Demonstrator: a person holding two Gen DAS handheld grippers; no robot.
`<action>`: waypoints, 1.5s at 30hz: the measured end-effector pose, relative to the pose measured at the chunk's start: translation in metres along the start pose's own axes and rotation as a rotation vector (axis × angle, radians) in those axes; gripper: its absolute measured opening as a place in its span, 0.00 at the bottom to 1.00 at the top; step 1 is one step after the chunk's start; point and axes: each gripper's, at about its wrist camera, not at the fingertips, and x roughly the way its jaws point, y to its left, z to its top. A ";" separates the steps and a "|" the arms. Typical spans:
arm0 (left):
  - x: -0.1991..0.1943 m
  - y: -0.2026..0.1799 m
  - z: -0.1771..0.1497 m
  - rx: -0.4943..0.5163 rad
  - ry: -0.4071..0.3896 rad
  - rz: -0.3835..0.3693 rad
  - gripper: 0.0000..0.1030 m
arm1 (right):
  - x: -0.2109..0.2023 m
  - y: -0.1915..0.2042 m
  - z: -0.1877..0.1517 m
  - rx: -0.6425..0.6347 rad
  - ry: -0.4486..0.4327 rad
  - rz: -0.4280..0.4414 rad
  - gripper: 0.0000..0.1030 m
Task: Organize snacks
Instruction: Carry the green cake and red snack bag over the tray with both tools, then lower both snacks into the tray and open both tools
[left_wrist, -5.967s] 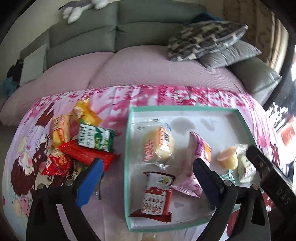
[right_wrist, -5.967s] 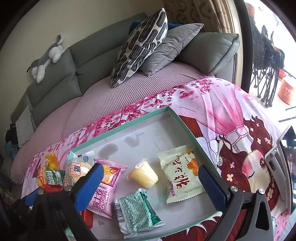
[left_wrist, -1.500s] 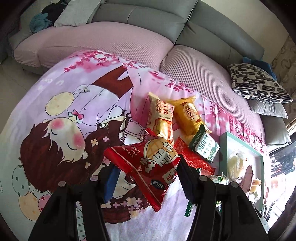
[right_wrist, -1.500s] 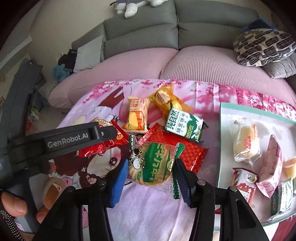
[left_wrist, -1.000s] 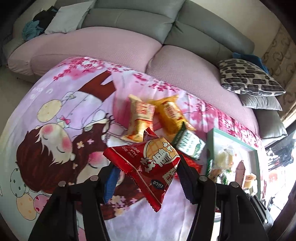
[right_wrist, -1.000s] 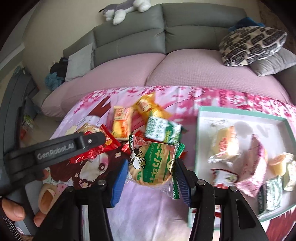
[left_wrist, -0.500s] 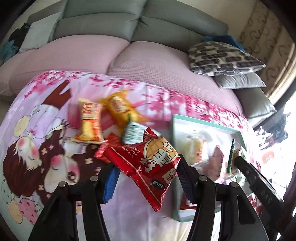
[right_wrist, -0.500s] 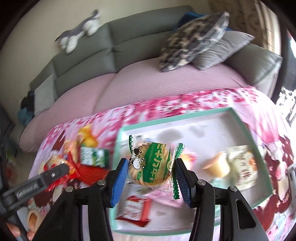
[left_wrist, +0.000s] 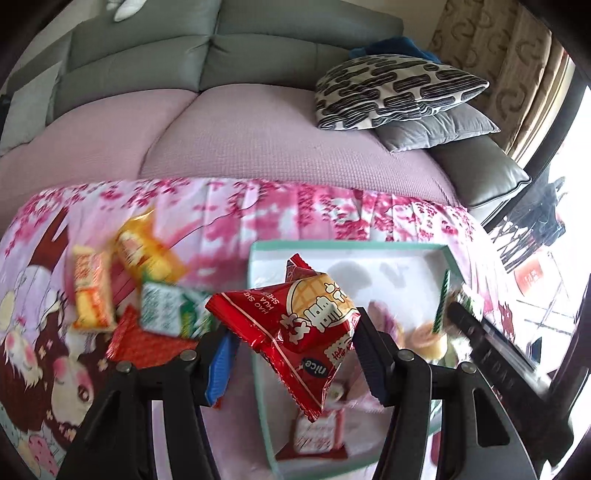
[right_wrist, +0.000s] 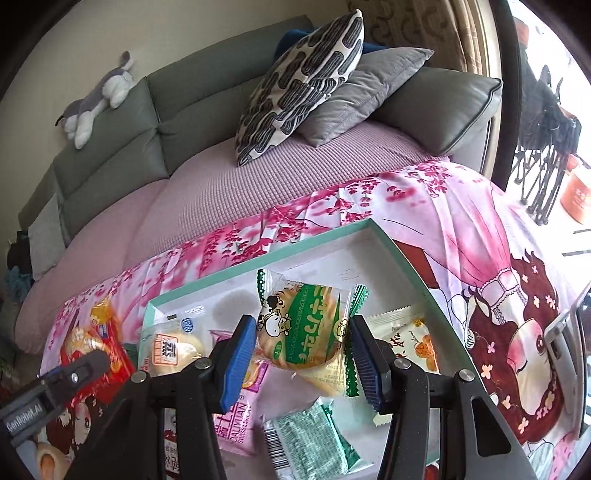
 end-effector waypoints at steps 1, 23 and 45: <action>0.004 -0.005 0.004 0.006 -0.003 -0.003 0.59 | 0.002 -0.002 0.000 0.008 0.002 0.004 0.53; 0.079 -0.055 0.034 0.061 0.060 0.001 0.59 | 0.034 -0.026 0.023 0.047 -0.011 -0.016 0.53; 0.072 -0.052 0.038 0.045 0.075 0.020 0.72 | 0.046 -0.027 0.020 0.040 0.063 -0.050 0.56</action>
